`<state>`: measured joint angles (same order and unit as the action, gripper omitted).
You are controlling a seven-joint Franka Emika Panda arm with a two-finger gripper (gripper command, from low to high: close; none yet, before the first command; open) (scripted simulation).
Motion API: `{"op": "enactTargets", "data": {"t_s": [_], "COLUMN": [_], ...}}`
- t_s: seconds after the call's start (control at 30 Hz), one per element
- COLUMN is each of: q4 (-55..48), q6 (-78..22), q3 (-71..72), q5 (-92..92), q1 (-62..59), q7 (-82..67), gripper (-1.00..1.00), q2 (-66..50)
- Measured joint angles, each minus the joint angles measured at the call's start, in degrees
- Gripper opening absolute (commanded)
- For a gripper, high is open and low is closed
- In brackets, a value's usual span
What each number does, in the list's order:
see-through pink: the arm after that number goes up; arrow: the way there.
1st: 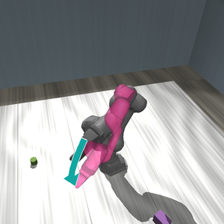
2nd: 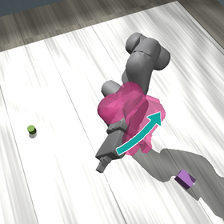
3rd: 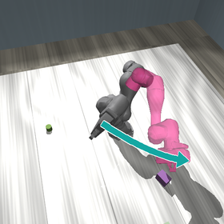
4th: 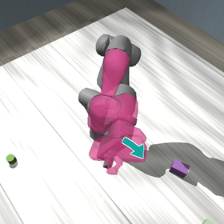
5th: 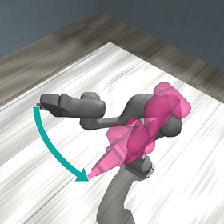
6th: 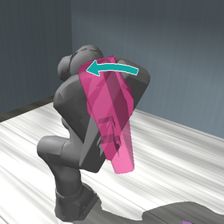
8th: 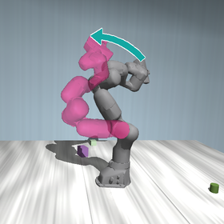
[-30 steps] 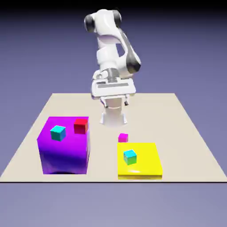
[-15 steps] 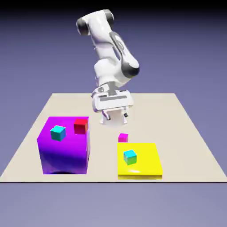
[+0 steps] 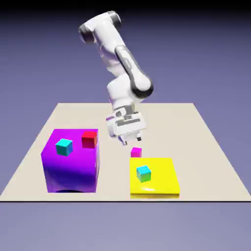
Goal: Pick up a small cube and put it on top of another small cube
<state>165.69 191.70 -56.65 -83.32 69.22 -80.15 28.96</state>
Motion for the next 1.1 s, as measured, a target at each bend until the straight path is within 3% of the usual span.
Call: {"op": "enactTargets", "data": {"t_s": [0.7, 1.1], "q4": [2.0, -0.8], "q6": [7.5, 0.4], "q3": [-24.1, -46.9], "q5": [-35.4, -43.6], "q1": [29.1, 51.1], "q7": [-52.1, -60.6], "gripper": [0.00, 0.00], "q2": [-1.6, -4.9]}}
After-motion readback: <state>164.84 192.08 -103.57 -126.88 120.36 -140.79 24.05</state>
